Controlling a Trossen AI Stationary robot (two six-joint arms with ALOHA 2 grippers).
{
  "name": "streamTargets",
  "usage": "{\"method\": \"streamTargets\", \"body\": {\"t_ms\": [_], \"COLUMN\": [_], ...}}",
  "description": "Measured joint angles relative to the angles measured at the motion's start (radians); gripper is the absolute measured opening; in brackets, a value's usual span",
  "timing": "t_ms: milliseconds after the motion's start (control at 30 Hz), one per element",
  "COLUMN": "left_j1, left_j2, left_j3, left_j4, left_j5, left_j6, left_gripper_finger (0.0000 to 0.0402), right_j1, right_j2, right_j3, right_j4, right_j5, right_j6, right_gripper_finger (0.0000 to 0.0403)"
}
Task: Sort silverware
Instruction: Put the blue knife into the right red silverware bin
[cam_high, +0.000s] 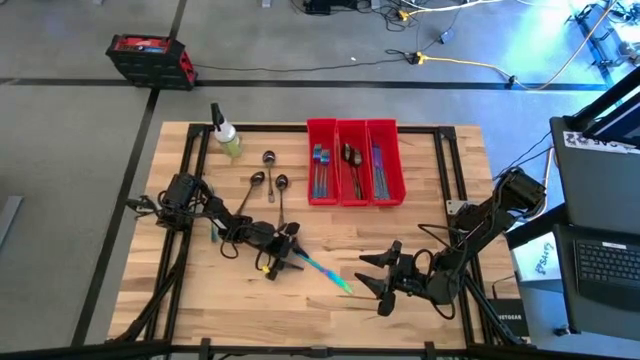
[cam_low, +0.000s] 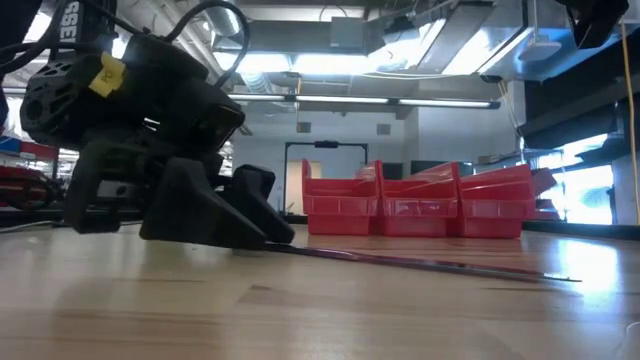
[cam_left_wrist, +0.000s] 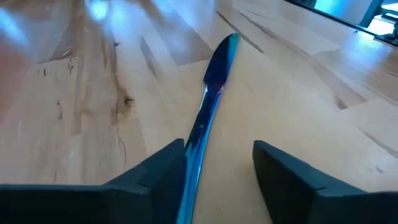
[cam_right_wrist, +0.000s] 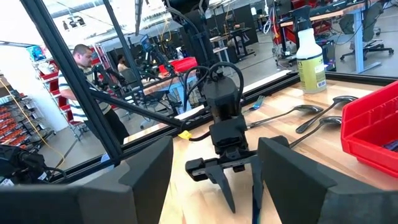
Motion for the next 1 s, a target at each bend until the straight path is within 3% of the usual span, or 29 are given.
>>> {"method": "streamTargets", "body": {"t_ms": [200, 767, 833, 1000], "left_j1": [-0.006, 0.058, 0.065, 0.071], "left_j2": [-0.001, -0.004, -0.004, -0.006], "left_j3": [0.001, 0.003, 0.003, 0.005], "left_j4": [0.064, -0.019, -0.025, -0.044], "left_j5": [0.001, -0.023, -0.015, 0.007], "left_j6": [-0.014, -0.008, -0.007, -0.011], "left_gripper_finger": [0.0213, 0.0213, 0.0213, 0.0213], "right_j1": [0.000, -0.001, -0.009, -0.096], "right_j2": [0.000, 0.000, 0.000, 0.042], "right_j3": [0.000, 0.000, 0.000, 0.088], "right_j4": [-0.005, -0.022, -0.071, -0.327], "right_j5": [0.000, -0.004, -0.042, -0.255], "right_j6": [0.000, 0.007, 0.038, 0.109], "right_gripper_finger": [0.0221, 0.0221, 0.0221, 0.0220]}}
